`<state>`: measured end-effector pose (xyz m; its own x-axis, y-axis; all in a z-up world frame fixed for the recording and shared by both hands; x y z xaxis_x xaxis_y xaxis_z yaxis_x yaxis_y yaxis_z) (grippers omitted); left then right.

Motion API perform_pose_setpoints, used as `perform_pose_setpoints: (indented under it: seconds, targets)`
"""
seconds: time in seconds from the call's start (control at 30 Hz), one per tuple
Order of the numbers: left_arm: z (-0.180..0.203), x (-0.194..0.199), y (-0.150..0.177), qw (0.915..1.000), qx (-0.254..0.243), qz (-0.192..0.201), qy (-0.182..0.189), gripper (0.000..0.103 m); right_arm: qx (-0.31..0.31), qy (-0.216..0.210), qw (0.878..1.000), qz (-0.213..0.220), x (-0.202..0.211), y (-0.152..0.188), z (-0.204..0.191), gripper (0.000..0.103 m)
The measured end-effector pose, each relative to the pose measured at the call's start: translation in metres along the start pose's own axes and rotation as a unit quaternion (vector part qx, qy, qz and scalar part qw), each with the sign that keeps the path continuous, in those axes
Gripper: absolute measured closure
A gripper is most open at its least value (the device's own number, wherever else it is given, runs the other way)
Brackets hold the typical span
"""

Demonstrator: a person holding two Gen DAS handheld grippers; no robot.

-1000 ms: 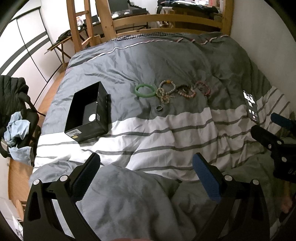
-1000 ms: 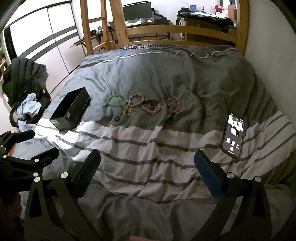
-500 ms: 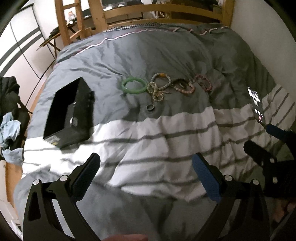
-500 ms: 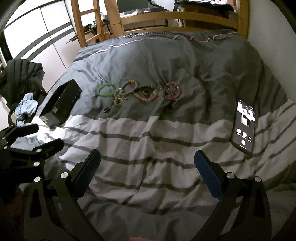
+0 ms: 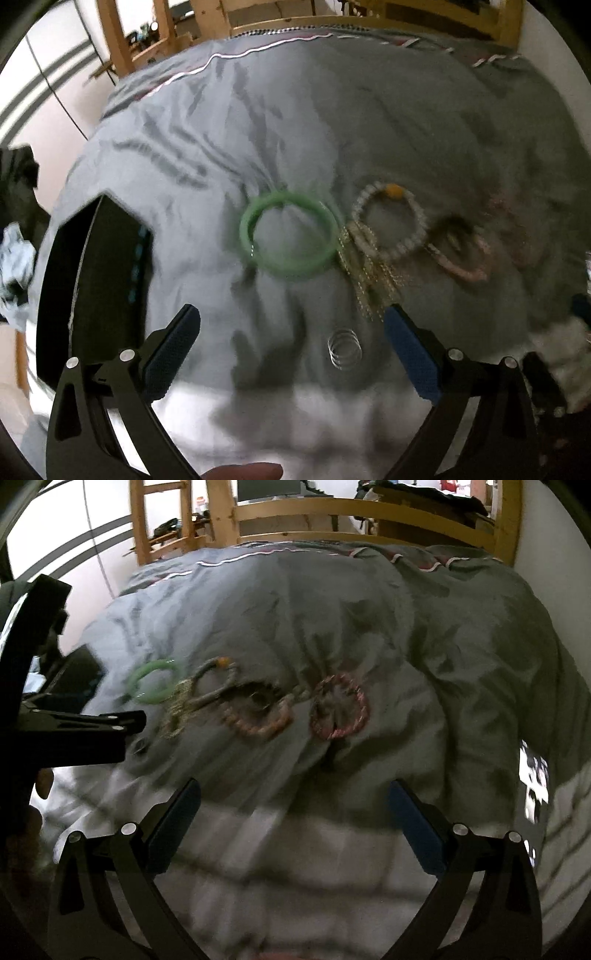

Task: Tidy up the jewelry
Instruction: 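Move the left tool to the green bangle while the right tool approaches the red bead bracelet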

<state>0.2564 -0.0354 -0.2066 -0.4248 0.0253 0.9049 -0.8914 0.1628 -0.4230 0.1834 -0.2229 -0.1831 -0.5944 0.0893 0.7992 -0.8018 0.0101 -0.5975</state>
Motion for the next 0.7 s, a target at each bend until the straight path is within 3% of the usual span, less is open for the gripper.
perform_pose_setpoints:
  seconds: [0.17, 0.3, 0.37, 0.47, 0.6, 0.63, 0.67, 0.7]
  targets:
    - [-0.004, -0.039, -0.03, 0.9997, 0.0, 0.018, -0.019, 0.005, -0.022, 0.026, 0.999, 0.012, -0.044, -0.032, 0.012, 0.003]
    - [-0.008, -0.062, -0.032, 0.9997, -0.004, 0.017, -0.017, 0.005, -0.022, 0.05, 0.998, 0.002, -0.077, -0.036, 0.019, 0.003]
    - [-0.01, -0.066, -0.03, 0.9994, 0.001, 0.033, 0.012, 0.005, -0.014, 0.077, 0.997, 0.002, -0.09, -0.034, 0.023, 0.003]
    - [-0.021, -0.071, -0.027, 0.9964, 0.044, 0.026, 0.067, 0.005, -0.019, 0.047, 0.998, -0.022, -0.105, -0.028, 0.024, 0.003]
    - [-0.016, -0.066, -0.029, 0.9971, 0.034, 0.025, 0.063, 0.011, -0.035, 0.01, 0.999, -0.018, -0.101, -0.029, 0.033, 0.003]
    - [-0.013, -0.063, -0.03, 0.9975, 0.028, 0.031, 0.058, 0.018, -0.043, 0.004, 0.999, -0.009, -0.096, -0.03, 0.035, 0.005]
    - [-0.013, -0.06, -0.032, 0.9977, 0.023, 0.037, 0.052, 0.024, -0.052, -0.003, 0.999, -0.002, -0.091, -0.03, 0.036, 0.013]
    - [-0.011, -0.056, -0.031, 0.9978, 0.019, 0.041, 0.048, 0.028, -0.059, -0.007, 0.998, 0.002, -0.087, -0.03, 0.037, 0.029]
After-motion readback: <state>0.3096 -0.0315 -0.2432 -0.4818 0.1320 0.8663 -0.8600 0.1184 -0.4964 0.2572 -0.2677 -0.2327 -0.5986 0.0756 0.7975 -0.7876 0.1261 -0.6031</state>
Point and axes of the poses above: each gripper's, at about its wrist camera, not at the fingertips, and x roughly against the way its jaws point, z to its right, y to its underside, the point moved 7 cm from there along -x, roughly the way its jaws point, and after that the axes turned 8 degrees about y, right-handed, at the moved point
